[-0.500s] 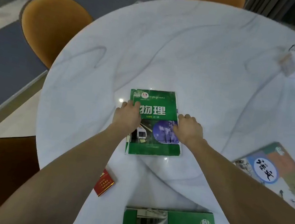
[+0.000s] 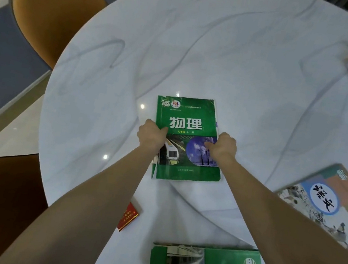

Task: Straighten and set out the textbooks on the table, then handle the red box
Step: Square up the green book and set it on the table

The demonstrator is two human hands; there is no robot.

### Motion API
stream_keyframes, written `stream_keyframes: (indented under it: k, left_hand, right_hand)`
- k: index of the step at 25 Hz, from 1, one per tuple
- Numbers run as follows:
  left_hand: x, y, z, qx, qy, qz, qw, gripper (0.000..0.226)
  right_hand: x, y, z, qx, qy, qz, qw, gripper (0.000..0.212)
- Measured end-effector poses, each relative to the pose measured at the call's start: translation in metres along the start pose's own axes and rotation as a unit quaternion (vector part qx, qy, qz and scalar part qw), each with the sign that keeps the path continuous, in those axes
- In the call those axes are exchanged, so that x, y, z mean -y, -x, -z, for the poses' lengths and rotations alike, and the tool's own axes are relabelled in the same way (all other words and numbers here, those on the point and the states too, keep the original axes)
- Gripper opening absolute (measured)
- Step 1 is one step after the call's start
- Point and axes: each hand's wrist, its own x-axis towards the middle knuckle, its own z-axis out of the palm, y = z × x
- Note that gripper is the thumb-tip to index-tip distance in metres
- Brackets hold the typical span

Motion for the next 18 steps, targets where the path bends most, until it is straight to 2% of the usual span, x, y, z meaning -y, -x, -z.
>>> stream_keyframes:
  k: [3,6,10,13,18]
  left_hand:
    - [0.003,0.000,0.004,0.022,0.092,0.023,0.995,0.011]
    - [0.005,0.006,-0.001,0.025,0.121,-0.001,0.992,0.026]
    - [0.011,0.013,-0.010,0.018,0.168,-0.047,0.985,0.027]
    - [0.016,0.015,-0.010,0.022,0.252,-0.036,0.967,0.019]
    - [0.010,0.020,0.001,0.060,0.324,-0.023,0.944,0.012]
  right_hand:
    - [-0.001,-0.004,0.001,0.007,-0.023,-0.014,1.000,0.039]
    - [-0.001,-0.005,0.002,0.004,-0.033,-0.021,0.999,0.036]
    - [-0.006,-0.003,-0.002,-0.002,-0.063,-0.023,0.998,0.040]
    - [-0.012,0.002,-0.007,-0.032,-0.141,-0.027,0.989,0.048]
    - [-0.020,0.020,0.004,-0.029,-0.282,-0.018,0.959,0.041]
